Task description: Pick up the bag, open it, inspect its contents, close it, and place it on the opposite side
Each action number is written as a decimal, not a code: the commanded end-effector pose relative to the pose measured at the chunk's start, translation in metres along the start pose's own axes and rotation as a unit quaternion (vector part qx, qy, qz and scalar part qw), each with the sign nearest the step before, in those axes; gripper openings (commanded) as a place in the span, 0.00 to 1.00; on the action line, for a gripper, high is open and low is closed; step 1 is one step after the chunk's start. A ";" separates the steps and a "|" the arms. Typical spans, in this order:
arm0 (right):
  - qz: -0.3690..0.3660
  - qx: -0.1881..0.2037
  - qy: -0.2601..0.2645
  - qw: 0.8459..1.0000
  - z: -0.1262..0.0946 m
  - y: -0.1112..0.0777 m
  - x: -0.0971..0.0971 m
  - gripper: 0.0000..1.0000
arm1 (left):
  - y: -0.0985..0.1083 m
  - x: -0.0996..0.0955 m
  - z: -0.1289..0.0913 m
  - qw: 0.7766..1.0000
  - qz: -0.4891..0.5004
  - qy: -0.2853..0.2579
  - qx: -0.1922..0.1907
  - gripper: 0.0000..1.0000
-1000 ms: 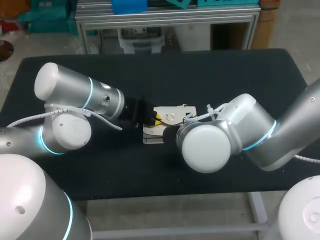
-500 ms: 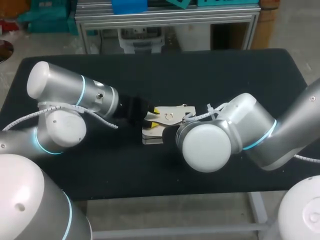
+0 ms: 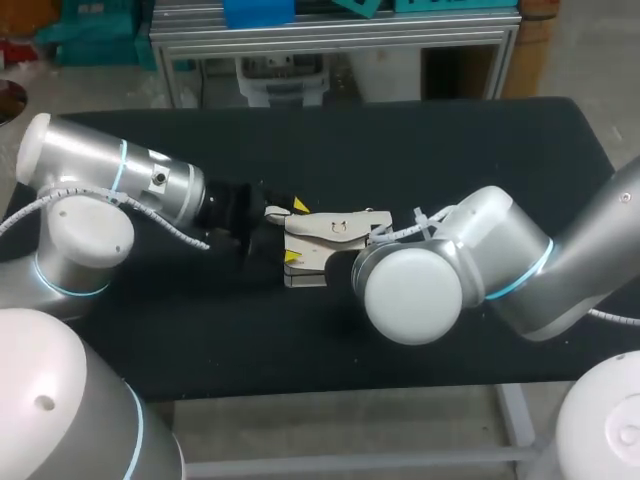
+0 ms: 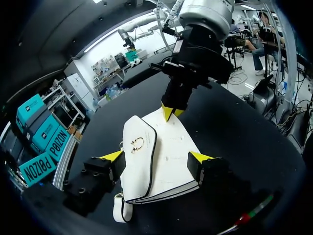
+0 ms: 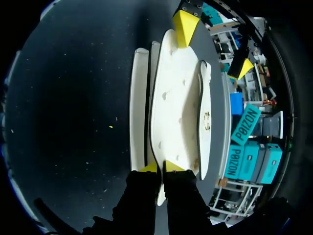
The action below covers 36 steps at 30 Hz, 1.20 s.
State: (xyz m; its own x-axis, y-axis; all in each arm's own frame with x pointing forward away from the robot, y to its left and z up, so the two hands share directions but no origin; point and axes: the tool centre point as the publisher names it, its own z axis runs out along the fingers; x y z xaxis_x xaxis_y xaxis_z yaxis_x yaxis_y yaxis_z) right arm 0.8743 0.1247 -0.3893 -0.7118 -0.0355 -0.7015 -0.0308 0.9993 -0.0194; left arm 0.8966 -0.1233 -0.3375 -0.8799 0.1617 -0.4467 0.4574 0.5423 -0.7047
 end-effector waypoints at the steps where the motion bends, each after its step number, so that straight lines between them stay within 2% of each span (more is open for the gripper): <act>1: 0.002 -0.006 -0.131 0.991 0.004 -0.002 0.005 0.00 | 0.000 -0.002 -0.011 0.999 -0.010 0.012 0.028 0.90; 14: -0.013 -0.019 -0.149 0.989 -0.003 0.000 0.005 0.00 | -0.005 -0.005 -0.008 0.997 -0.078 0.024 0.006 0.92; 15: -0.014 -0.020 -0.149 0.989 -0.002 0.000 0.005 0.11 | -0.005 -0.006 -0.008 0.996 -0.083 0.025 0.003 0.92; 16: -0.015 -0.022 -0.148 0.989 -0.002 -0.001 0.006 0.32 | -0.005 -0.006 -0.008 0.996 -0.088 0.027 0.003 0.92; 17: -0.014 -0.024 -0.147 0.989 -0.001 -0.002 0.006 0.48 | -0.005 -0.006 -0.008 0.995 -0.093 0.028 0.002 0.91; 18: -0.013 -0.025 -0.146 0.989 -0.001 -0.003 0.006 0.91 | -0.006 -0.007 -0.008 0.995 -0.098 0.028 -0.001 0.91; 19: -0.013 -0.026 -0.145 0.989 -0.001 -0.004 0.006 1.00 | -0.006 -0.007 -0.008 0.995 -0.099 0.027 -0.002 0.91; 36: -0.007 -0.040 -0.175 0.984 -0.028 -0.010 -0.007 1.00 | -0.011 -0.012 -0.009 0.995 -0.095 0.024 -0.008 0.87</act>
State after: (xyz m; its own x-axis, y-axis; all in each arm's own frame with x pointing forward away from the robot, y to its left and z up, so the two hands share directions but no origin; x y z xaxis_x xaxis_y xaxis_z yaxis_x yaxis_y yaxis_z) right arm 0.8664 0.1236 -0.3680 -0.7073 -0.0542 -0.7049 -0.0547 0.9983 -0.0219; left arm 0.8995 -0.1235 -0.3198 -0.9544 0.0949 -0.2832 0.2847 0.5760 -0.7663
